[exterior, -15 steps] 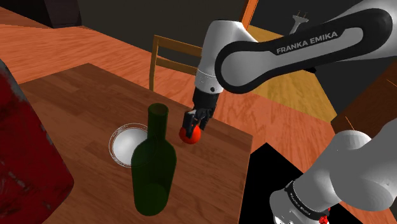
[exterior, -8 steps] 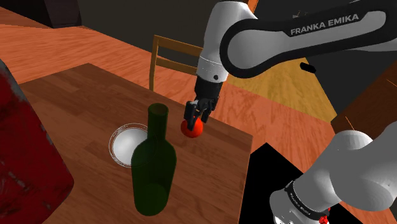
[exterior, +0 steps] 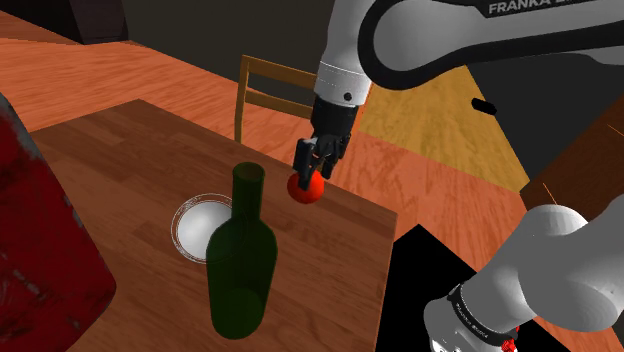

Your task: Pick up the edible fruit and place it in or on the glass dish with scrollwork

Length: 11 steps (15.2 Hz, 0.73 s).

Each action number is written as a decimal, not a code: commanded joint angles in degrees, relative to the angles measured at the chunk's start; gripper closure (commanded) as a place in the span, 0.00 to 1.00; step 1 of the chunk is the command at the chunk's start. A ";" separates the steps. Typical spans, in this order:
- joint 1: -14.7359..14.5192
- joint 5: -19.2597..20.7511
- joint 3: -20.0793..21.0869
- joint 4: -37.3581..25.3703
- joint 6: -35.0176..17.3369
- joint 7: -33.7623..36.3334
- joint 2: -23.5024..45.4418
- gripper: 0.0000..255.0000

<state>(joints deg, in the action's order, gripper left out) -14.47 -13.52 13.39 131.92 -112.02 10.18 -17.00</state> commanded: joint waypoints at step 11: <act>-3.23 4.52 6.30 -22.28 2.35 12.50 18.54 1.00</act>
<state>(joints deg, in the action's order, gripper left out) -17.31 -9.88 19.15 112.65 -110.06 21.25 -1.03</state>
